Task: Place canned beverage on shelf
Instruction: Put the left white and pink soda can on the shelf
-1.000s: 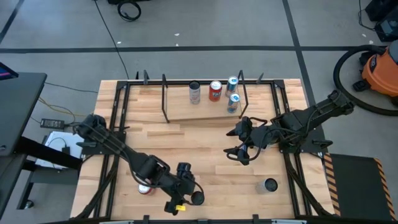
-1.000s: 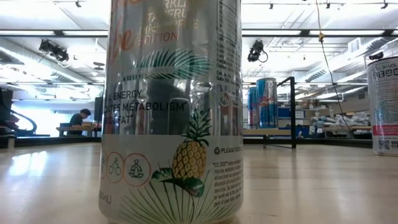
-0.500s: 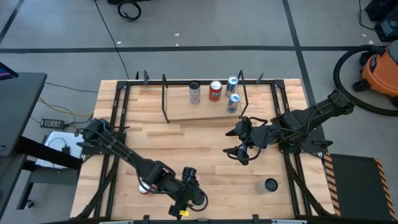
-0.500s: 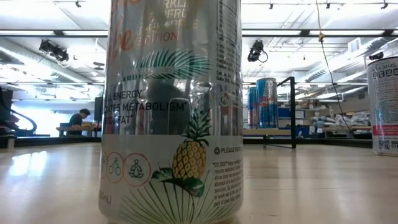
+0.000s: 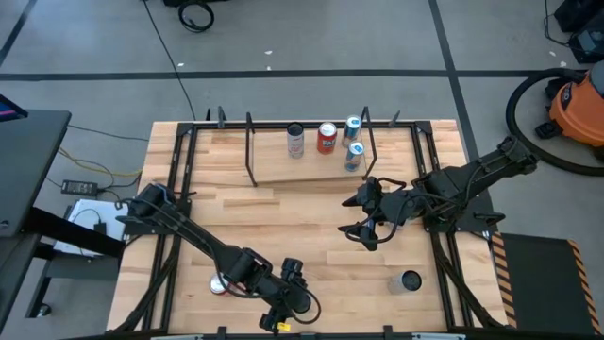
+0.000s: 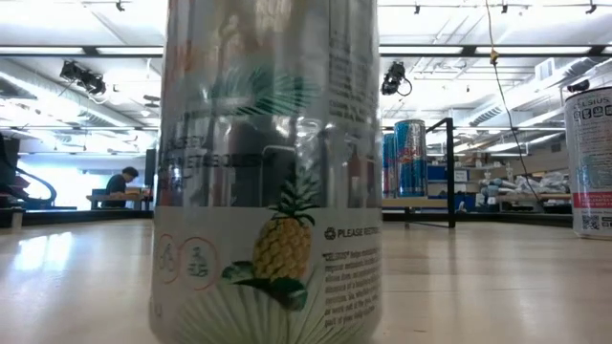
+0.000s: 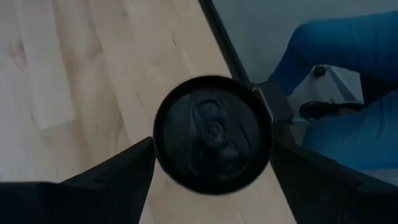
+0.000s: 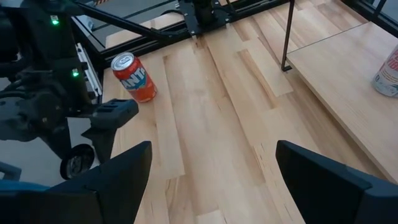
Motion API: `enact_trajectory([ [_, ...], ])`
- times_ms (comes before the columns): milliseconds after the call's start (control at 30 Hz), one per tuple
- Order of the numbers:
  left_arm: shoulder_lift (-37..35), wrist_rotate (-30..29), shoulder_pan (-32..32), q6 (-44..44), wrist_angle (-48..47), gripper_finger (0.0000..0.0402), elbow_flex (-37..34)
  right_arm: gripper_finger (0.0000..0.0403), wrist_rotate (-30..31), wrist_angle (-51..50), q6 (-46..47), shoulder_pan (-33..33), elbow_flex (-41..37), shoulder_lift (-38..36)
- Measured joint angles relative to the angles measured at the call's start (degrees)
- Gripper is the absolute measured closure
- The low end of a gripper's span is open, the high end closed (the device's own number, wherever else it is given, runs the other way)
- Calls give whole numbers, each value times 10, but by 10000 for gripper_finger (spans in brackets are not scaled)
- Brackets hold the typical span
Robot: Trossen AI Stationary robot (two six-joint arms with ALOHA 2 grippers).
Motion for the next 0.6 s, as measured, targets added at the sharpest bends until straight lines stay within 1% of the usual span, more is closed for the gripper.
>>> enact_trajectory([
  [267,2,2,1,18,8,83,0,51,0,0,0,0,0,0],
  [600,2,2,1,34,41,83,0,51,0,0,0,0,0,0],
])
